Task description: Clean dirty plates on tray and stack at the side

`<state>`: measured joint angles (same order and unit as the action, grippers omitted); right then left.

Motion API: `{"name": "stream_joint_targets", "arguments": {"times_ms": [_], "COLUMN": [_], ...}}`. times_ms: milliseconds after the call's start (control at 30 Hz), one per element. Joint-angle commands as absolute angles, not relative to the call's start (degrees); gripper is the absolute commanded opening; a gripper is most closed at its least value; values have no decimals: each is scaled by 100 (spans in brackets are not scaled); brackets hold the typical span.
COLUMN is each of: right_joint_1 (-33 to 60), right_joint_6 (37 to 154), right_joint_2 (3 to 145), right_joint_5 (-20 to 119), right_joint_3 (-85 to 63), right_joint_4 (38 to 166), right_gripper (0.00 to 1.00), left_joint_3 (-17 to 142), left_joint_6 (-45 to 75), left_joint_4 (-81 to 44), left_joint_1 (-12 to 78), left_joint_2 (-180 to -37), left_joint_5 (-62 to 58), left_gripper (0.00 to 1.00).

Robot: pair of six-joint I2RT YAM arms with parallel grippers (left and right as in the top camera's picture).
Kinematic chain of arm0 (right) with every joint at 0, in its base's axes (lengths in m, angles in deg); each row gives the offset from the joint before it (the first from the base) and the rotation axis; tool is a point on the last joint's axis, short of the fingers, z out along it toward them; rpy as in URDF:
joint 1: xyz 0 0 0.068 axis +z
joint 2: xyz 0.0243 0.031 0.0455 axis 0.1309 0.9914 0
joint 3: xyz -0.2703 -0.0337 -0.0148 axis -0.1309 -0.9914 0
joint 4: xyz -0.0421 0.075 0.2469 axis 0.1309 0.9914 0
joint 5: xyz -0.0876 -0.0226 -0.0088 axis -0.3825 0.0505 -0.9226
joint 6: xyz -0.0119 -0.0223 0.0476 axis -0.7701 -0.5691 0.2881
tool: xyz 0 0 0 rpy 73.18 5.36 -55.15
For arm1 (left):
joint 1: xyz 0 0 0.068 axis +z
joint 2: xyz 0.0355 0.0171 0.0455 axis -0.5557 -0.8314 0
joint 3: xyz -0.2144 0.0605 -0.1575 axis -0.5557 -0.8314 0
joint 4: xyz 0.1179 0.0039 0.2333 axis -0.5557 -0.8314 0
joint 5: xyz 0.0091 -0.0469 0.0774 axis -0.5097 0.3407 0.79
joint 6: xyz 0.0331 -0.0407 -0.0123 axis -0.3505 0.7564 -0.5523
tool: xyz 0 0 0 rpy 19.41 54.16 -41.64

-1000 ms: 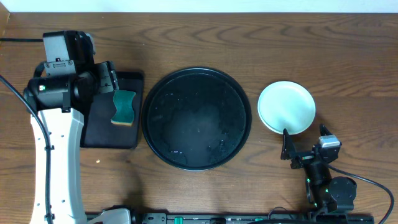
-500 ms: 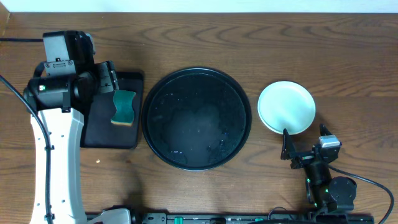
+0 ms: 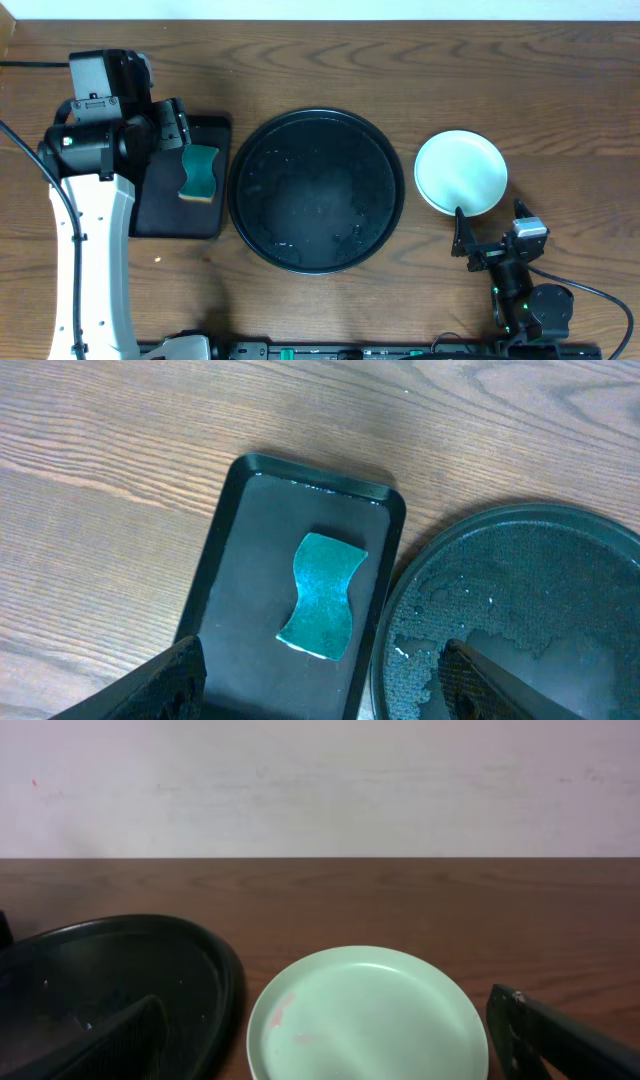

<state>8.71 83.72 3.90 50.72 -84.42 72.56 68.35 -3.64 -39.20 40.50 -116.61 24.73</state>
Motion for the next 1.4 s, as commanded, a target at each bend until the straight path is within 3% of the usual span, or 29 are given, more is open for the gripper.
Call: {"name": "stream_joint_targets", "arguments": {"times_ms": [0,267,500,833,1133,1367], "right_joint_1": [869,869,869,869,869,869], "right_joint_6": [8424,8426,8426,8426,8426,8426], "right_joint_2": [359,359,359,359,359,359], "right_joint_5": [5055,5055,5055,5053,5055,5055], "right_joint_3": [-8451,-8451,-8451,-8451,-8451,-8451], "right_joint_4": [7280,7280,7280,7280,7280,7280], "right_gripper": [99,99,99,99,99,99], "left_joint_3": [6932,6317,3732,744,-745,-1136], "left_joint_6": [-338,-403,-403,-401,-405,-709], "left_joint_4": [-3931,-3402,-980,816,1136,1153], "left_joint_1": [4055,3983,3946,3941,3941,3941], "left_joint_2": [-11644,-10824,-8934,-6368,-4389,-3865], "left_joint_5": [2494,2256,1764,1727,1736,1738], "left_gripper": [75,76,75,76,76,75]}}
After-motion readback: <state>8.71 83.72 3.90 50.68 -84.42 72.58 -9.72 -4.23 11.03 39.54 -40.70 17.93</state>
